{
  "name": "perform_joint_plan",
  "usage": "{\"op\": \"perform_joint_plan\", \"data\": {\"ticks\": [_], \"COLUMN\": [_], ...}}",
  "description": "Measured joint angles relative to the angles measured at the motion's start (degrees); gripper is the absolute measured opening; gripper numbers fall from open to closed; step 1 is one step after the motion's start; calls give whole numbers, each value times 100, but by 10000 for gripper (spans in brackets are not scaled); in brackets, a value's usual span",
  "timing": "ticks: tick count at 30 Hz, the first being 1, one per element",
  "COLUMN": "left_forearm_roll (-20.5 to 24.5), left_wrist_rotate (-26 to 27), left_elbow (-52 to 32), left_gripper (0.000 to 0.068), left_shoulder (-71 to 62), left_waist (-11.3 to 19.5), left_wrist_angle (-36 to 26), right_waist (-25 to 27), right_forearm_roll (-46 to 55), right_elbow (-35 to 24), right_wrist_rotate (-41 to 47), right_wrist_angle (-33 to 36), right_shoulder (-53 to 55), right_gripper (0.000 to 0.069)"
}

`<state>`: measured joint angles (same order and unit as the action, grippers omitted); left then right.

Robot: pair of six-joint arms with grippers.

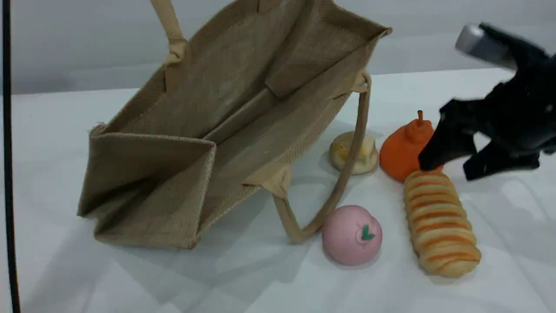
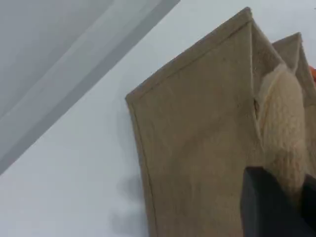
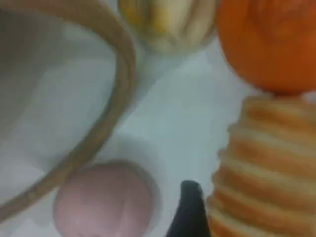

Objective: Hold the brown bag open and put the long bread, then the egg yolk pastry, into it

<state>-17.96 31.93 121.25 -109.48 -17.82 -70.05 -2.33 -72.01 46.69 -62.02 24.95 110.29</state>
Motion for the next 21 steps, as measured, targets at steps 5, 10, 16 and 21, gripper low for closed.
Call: {"op": "perform_joint_plan", "data": {"ticks": [5, 10, 16, 21], "left_forearm_roll": [-6, -6, -6, -6], "left_wrist_rotate": [0, -22, -72, -91], "left_elbow": [0, 0, 0, 0], "left_gripper": [95, 95, 95, 95], "left_shoulder": [0, 0, 0, 0], "left_waist": [0, 0, 0, 0], "left_wrist_angle": [0, 1, 6, 6], "right_waist": [0, 0, 0, 0], "right_forearm_roll": [0, -224, -764, -952], "right_elbow": [0, 0, 0, 5], "right_wrist_rotate": [-20, -249, -769, -915], "right_wrist_angle": [-96, -85, 194, 263], "right_shoulder": [367, 573, 802, 1021], "right_gripper": [517, 517, 517, 475]}}
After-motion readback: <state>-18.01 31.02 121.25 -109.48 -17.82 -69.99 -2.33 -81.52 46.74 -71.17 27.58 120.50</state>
